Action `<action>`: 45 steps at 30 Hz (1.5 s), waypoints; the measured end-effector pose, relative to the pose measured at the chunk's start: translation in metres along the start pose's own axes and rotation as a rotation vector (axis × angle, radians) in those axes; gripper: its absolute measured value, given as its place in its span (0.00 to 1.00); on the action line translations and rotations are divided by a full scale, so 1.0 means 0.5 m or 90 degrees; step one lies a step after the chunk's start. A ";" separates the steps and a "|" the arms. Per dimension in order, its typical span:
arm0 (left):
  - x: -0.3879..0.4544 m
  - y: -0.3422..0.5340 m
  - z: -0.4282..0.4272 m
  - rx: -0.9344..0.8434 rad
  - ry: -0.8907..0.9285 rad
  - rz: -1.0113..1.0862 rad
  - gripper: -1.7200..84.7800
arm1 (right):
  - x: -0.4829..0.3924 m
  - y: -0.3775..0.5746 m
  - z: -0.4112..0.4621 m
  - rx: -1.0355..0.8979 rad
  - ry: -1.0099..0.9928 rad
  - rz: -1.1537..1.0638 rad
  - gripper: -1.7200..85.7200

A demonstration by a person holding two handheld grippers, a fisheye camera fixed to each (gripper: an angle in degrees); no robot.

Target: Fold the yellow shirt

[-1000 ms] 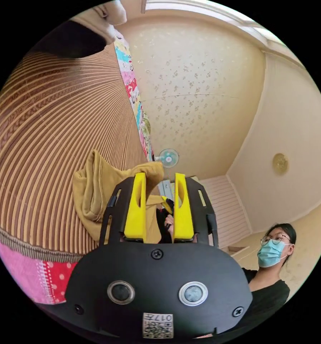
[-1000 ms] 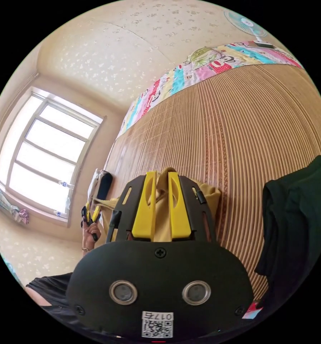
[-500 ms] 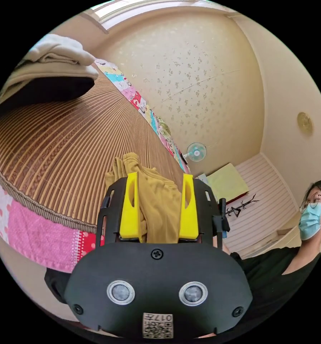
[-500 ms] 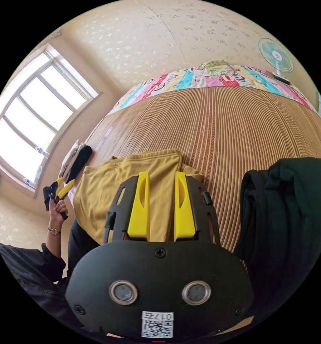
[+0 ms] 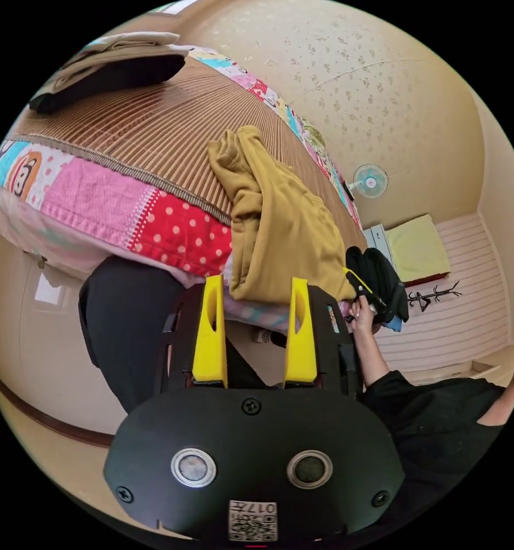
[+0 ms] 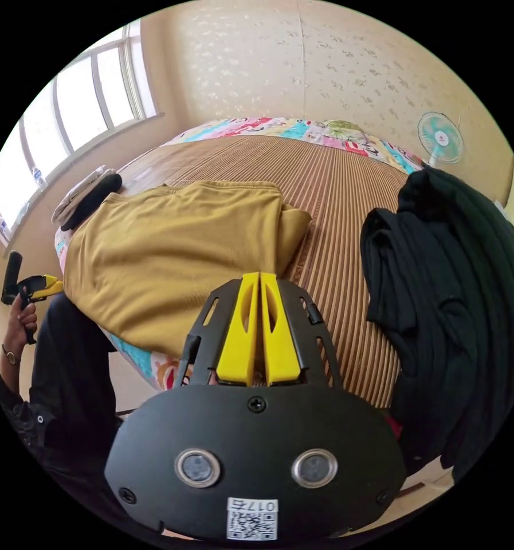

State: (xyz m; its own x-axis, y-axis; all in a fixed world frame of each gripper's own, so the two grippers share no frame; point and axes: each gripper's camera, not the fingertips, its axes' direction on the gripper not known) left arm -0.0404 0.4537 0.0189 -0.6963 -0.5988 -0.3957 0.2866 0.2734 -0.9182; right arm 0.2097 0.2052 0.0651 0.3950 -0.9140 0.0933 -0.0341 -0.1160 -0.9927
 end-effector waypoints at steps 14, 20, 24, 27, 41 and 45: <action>-0.129 0.064 0.108 0.065 0.178 -0.173 0.11 | -0.003 0.033 -0.032 0.031 -0.035 0.100 0.02; -0.036 0.094 0.067 0.121 0.145 -0.079 0.07 | 0.016 0.076 -0.076 0.035 -0.021 0.136 0.02; 0.064 0.087 0.057 0.168 0.101 0.022 0.07 | 0.033 0.110 -0.056 -0.014 -0.063 0.136 0.02; 0.166 0.064 0.088 0.175 0.076 0.109 0.07 | 0.024 0.132 -0.062 0.008 -0.049 0.118 0.02; 0.593 0.146 0.588 -0.039 0.114 0.456 0.07 | 0.092 0.208 -0.068 0.096 -0.118 0.123 0.02; 0.559 0.189 0.722 -0.149 0.111 0.403 0.07 | 0.129 0.220 -0.066 0.104 -0.164 0.139 0.02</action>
State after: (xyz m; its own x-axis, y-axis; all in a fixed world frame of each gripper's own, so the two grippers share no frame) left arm 0.0299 0.0404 -0.1852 -0.5431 -0.1470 -0.8267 0.5360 0.6972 -0.4761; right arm 0.2013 0.1208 -0.0357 0.6131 -0.7804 -0.1231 -0.0042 0.1526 -0.9883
